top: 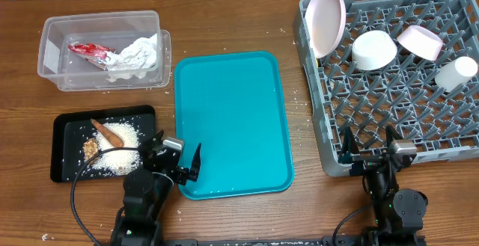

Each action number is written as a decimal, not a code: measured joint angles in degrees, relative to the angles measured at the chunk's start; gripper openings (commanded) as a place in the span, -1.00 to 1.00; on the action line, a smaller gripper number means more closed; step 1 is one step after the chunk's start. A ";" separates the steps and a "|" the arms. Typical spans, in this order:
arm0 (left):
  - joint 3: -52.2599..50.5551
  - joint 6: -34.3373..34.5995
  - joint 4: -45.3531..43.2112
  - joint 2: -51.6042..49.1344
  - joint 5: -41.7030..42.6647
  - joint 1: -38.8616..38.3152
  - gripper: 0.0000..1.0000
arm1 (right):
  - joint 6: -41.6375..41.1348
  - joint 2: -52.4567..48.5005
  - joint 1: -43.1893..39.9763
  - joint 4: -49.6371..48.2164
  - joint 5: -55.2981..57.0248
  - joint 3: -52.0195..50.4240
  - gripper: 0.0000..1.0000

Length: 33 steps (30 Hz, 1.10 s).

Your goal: Sort waste into correct bins and load items into the dishwasher

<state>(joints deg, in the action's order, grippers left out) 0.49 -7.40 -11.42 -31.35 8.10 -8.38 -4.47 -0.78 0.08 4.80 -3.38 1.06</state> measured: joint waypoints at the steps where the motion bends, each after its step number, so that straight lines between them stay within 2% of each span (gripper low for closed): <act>1: 0.00 -0.15 2.73 2.47 -0.20 0.00 1.00 | -0.02 -0.02 0.00 0.00 0.00 0.00 1.00; 7: 0.00 -0.33 14.71 12.02 -0.39 0.61 1.00 | 0.00 0.02 0.00 0.07 0.00 0.00 1.00; 20: 0.00 -0.33 15.08 21.81 -0.63 8.20 1.00 | 0.00 0.04 0.00 0.02 0.00 0.00 1.00; 33: 0.00 -0.33 15.06 30.40 -0.63 8.90 1.00 | -0.02 0.04 0.00 0.02 0.02 0.00 1.00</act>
<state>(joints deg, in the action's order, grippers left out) 0.49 -7.73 3.64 -0.95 7.46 0.51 -4.49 -0.73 0.08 4.82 -3.36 1.06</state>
